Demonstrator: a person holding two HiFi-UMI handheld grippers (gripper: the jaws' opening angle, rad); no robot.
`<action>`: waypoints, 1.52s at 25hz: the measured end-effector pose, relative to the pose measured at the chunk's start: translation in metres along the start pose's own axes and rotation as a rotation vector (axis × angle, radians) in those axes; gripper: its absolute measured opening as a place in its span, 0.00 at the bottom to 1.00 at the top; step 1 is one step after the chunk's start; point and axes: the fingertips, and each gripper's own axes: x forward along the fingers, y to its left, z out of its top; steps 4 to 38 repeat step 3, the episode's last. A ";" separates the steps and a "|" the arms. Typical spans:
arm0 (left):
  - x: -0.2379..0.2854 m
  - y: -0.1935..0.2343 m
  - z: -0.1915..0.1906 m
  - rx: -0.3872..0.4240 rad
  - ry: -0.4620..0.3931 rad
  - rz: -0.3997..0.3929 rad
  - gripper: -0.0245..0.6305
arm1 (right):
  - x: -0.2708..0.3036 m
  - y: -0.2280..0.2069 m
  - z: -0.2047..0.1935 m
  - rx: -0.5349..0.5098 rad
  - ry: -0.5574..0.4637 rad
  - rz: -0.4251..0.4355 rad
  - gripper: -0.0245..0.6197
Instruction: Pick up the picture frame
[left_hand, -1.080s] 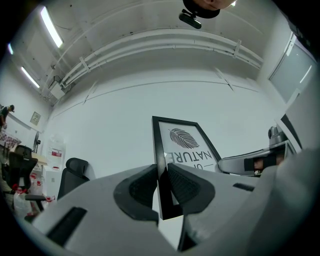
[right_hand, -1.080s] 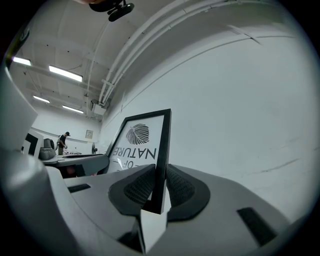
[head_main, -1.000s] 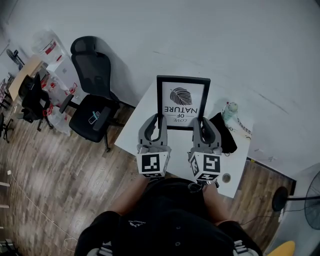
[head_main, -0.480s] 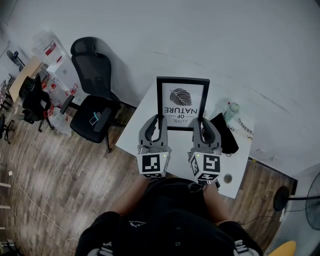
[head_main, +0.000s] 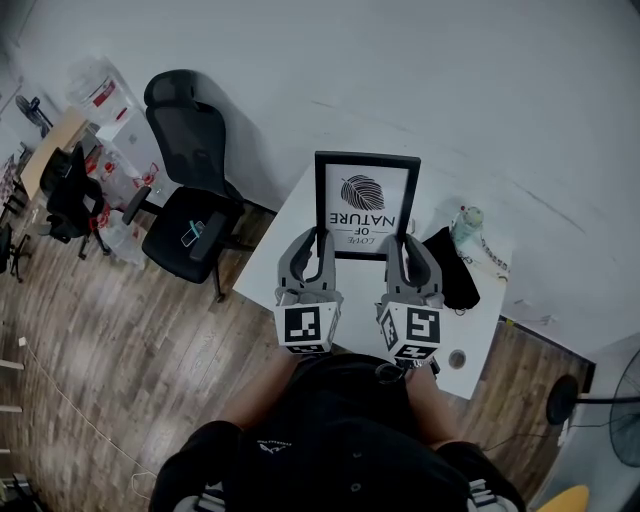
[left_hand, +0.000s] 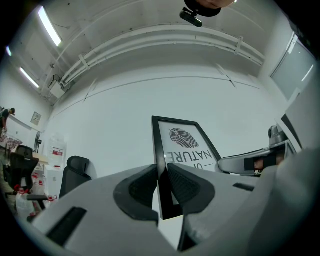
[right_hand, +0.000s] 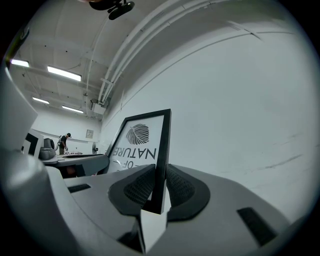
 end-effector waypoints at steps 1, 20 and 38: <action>0.001 0.000 -0.002 0.002 0.004 0.000 0.15 | 0.001 -0.001 -0.001 0.001 0.001 0.000 0.14; 0.004 0.000 -0.007 0.005 0.011 -0.001 0.15 | 0.003 -0.003 -0.002 0.002 0.002 0.000 0.14; 0.004 0.000 -0.007 0.005 0.011 -0.001 0.15 | 0.003 -0.003 -0.002 0.002 0.002 0.000 0.14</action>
